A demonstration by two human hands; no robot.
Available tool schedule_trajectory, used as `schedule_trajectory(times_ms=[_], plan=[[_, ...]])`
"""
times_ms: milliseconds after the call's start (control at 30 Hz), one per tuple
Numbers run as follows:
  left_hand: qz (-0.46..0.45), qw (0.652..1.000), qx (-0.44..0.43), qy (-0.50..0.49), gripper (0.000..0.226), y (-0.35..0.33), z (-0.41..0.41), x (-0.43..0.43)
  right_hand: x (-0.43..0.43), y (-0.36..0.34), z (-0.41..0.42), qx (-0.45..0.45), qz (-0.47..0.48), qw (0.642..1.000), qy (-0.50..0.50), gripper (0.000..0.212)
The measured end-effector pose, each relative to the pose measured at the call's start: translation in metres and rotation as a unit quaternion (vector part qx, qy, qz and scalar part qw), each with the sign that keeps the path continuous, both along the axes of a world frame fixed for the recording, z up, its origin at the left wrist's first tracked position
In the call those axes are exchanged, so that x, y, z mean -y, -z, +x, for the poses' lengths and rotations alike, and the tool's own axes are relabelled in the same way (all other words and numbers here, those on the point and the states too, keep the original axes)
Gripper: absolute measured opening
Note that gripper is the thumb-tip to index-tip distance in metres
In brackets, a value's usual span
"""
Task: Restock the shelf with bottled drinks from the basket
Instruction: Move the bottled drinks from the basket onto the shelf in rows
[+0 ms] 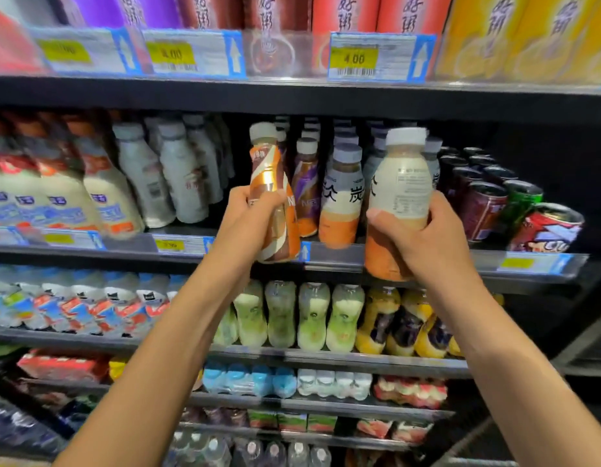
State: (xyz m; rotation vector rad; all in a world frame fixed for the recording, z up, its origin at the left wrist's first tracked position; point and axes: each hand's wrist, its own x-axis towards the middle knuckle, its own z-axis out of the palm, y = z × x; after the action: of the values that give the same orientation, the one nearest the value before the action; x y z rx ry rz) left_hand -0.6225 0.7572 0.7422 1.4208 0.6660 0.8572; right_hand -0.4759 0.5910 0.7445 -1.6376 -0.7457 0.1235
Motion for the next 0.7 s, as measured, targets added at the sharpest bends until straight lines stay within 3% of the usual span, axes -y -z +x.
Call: schedule_trajectory(times_ms=[100,300,433,567,700], plan=[[0.001,1.0,-0.016,0.012,0.064,-0.002,0.015,-0.026,-0.015,-0.004,0.017,0.007,-0.019,1.0,0.02,0.043],[0.009,0.997,-0.028,-0.065,0.037,0.002,0.038,-0.056,-0.034,-0.002,0.043,-0.013,-0.017,0.999,0.034,0.045],[0.043,0.994,-0.066,-0.081,0.022,0.009,0.048,-0.068,-0.045,0.002,0.053,-0.023,-0.044,0.997,0.054,0.065],[0.046,0.993,-0.077,-0.07,0.066,0.016,0.05,-0.079,-0.048,0.012,0.06,-0.028,-0.078,0.995,0.06,0.062],[0.061,0.992,-0.093,-0.064,0.06,0.021,0.056,-0.088,-0.05,0.02,0.065,-0.022,-0.103,0.992,0.067,0.063]])
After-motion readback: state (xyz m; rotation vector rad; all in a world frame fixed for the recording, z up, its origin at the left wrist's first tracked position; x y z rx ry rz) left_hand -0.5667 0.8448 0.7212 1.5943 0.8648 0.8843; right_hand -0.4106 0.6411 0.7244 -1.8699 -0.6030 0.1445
